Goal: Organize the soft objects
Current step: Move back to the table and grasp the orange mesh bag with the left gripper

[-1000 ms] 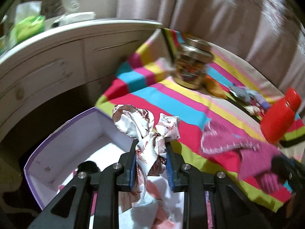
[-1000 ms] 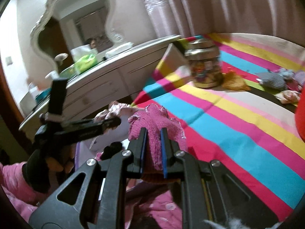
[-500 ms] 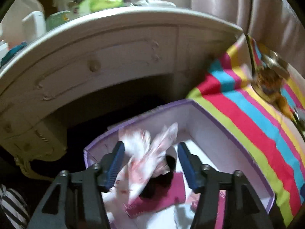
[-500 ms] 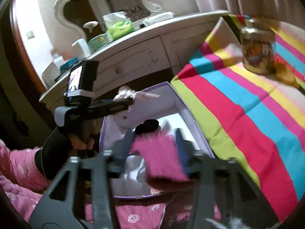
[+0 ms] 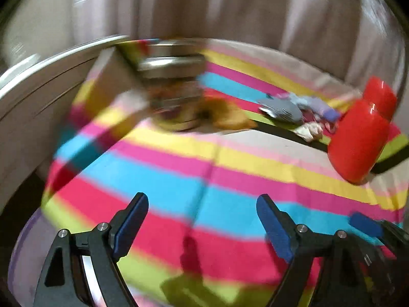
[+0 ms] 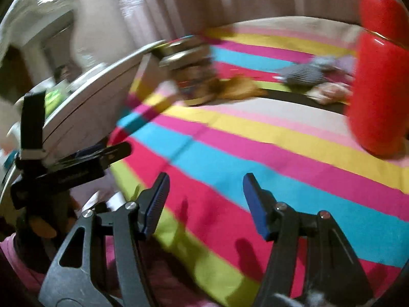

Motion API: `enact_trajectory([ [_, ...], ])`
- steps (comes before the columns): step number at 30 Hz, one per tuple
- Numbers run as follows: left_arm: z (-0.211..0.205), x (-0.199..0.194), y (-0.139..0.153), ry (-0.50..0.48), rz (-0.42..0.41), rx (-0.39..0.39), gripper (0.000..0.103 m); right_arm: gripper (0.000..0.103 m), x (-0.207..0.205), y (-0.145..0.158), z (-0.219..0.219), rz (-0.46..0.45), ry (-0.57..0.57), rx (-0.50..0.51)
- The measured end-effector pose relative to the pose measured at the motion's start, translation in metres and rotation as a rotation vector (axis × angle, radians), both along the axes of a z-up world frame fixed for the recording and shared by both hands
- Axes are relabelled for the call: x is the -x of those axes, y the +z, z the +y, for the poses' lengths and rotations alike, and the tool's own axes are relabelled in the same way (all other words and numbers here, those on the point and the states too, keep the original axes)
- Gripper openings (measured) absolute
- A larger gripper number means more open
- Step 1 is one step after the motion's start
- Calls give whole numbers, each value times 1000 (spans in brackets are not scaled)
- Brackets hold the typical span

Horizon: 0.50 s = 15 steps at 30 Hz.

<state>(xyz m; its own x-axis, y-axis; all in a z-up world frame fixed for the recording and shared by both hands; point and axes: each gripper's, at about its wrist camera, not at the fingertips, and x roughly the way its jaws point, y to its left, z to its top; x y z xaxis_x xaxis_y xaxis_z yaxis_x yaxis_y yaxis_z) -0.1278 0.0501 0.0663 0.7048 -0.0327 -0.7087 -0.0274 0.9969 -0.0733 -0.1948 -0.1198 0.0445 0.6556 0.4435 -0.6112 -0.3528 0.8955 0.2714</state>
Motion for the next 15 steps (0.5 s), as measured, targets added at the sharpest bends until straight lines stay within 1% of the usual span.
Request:
enact_trajectory([
  [1,-9,-19,-5,-18,22,-13,87,63,-1,-1,-9,3,-27,-3],
  [2,-21,-48,-13,-36,52,-20,87,63,-4,-3,-20,9,-54,-10],
  [4,-31,-82,-23,-35,88,-3,88,63,-5,-3,-31,13,-72,-18],
  [5,-35,-100,-29,-21,90,6,88,63,-5,-4,-35,12,-77,-18],
  [8,-44,-140,-39,49,72,40,88,63,-7,-8,-38,20,-66,-24],
  [12,-51,-186,-55,138,75,56,88,63,-11,-14,-35,30,-44,-31],
  [15,-53,-217,-63,205,113,61,88,63,-13,-17,-36,36,-30,-43],
])
